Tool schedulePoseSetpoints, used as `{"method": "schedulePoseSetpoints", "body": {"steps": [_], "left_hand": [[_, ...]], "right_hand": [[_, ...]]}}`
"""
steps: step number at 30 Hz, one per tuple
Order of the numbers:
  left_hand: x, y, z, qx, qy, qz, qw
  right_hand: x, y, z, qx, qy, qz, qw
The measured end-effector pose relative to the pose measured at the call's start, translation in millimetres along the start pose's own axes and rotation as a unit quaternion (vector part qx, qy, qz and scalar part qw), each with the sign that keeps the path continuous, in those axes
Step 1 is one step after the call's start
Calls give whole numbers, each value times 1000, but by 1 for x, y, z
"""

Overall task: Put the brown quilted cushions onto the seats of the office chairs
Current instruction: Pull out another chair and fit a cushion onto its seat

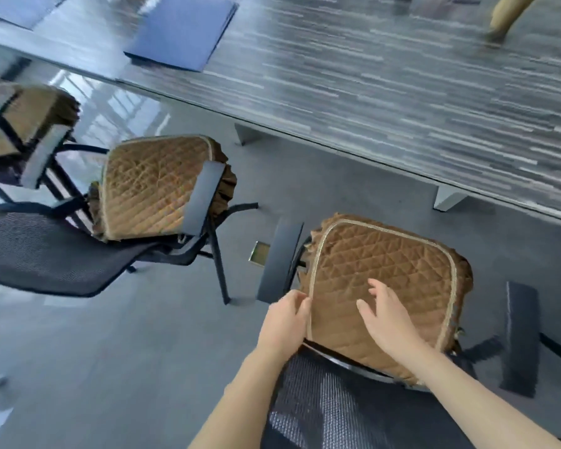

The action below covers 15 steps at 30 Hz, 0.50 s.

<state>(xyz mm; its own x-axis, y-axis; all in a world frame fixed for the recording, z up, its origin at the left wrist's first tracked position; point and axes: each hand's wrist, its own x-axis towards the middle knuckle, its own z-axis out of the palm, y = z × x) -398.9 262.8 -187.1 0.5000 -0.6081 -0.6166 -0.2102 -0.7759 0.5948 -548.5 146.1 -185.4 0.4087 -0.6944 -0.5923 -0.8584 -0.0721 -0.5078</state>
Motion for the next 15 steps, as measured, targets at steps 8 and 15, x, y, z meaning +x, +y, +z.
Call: {"method": "schedulePoseSetpoints", "body": {"steps": [8, 15], "left_hand": [[-79, -79, -124, -90, 97, 18, 991], [-122, -176, -241, -145, 169, -16, 975]], "right_hand": [[-73, -127, 94, 3, -24, -87, 996], [-125, -231, 183, 25, -33, -121, 992]]}}
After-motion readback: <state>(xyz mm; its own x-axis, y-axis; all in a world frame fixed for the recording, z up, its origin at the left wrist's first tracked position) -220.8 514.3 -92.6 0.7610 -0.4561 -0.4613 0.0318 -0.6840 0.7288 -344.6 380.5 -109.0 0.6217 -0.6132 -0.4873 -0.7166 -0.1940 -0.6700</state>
